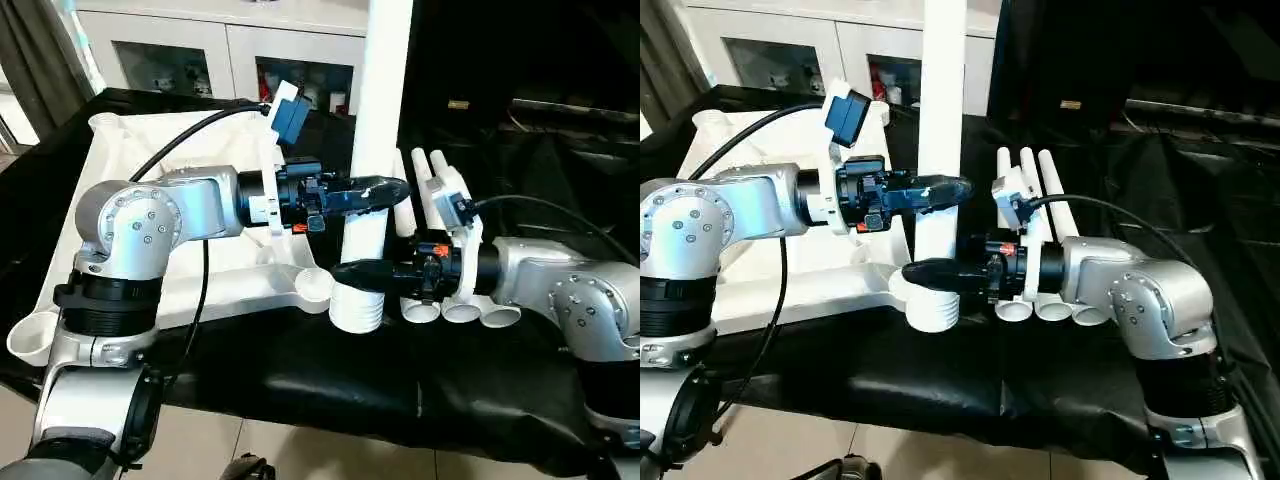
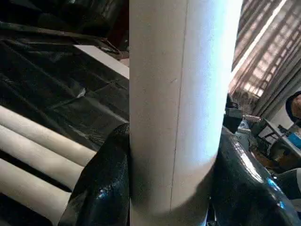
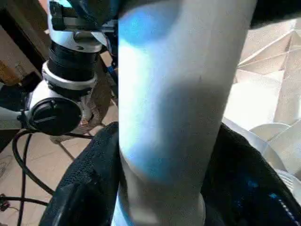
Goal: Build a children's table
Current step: Pick table leg
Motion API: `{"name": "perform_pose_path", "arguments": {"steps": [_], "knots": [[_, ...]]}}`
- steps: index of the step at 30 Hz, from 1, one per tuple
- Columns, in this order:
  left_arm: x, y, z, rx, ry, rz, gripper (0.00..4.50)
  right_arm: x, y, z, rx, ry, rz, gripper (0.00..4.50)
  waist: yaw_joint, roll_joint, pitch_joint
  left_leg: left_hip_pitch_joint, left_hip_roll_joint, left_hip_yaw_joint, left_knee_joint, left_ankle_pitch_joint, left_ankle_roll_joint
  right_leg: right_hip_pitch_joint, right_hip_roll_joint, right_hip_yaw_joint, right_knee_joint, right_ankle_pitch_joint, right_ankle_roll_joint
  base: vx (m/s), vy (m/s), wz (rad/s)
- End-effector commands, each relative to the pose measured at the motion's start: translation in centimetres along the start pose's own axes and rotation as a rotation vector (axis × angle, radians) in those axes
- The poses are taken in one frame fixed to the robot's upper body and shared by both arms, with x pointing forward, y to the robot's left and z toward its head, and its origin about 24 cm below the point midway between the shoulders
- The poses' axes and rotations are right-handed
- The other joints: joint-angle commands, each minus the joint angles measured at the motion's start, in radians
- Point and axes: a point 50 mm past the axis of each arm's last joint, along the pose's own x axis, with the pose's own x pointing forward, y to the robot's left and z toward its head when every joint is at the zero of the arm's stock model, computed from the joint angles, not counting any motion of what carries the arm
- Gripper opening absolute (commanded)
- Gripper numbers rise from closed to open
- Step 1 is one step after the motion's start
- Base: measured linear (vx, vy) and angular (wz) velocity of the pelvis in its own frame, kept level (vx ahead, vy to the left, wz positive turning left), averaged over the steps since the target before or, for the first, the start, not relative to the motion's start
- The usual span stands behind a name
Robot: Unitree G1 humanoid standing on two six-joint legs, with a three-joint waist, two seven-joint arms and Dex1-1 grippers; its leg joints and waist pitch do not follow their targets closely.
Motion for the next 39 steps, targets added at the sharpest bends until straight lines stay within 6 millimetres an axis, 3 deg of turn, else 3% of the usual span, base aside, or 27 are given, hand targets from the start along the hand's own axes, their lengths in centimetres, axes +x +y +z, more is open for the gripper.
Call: {"name": "perform_pose_path", "arguments": {"steps": [1,5,21,24,28,39], "knots": [[0.4,-0.7,0.4,0.027,0.012,-0.043,1.91,0.1,0.2,0.1,0.005,0.005,0.019,2.31,0.003,0.009,-0.083,0.027,0.023,-0.008,-0.060,-0.143,-0.053,0.054,-0.053,0.032,-0.068,0.004,-0.222,0.000,0.000,0.00],[0.5,-0.8,0.2,0.024,0.023,-0.062,1.91,0.2,0.2,0.0,0.009,0.003,0.026,1.97,0.003,0.010,-0.083,0.028,0.023,-0.009,-0.060,-0.147,-0.053,0.054,-0.053,0.032,-0.068,-0.002,-0.221,0.000,0.000,0.00],[1.2,-1.4,-0.5,0.022,0.064,-0.111,1.91,0.4,0.4,-0.3,0.003,0.012,0.034,1.89,0.005,0.012,-0.084,0.028,0.023,-0.010,-0.059,-0.144,-0.055,0.055,-0.053,0.031,-0.067,0.006,-0.222,0.000,0.000,0.00],[1.2,-1.5,-0.6,0.023,0.070,-0.114,1.91,0.4,0.5,-0.3,0.001,0.016,0.040,2.59,0.004,0.013,-0.084,0.028,0.023,-0.009,-0.060,-0.146,-0.056,0.054,-0.052,0.031,-0.067,0.004,-0.221,0.000,0.000,0.00],[1.2,-1.5,-0.6,0.019,0.074,-0.124,1.91,0.4,0.6,-0.4,0.007,0.020,0.046,2.82,0.005,0.013,-0.084,0.028,0.023,-0.009,-0.059,-0.146,-0.053,0.054,-0.052,0.031,-0.067,0.013,-0.227,0.000,0.000,0.00],[1.1,-1.5,-0.7,0.026,0.085,-0.131,1.91,0.3,0.8,-0.5,0.016,0.030,0.064,2.85,0.006,0.013,-0.086,0.028,0.023,-0.009,-0.058,-0.138,-0.051,0.054,-0.052,0.031,-0.066,0.010,-0.222,0.000,0.000,0.00]]}}
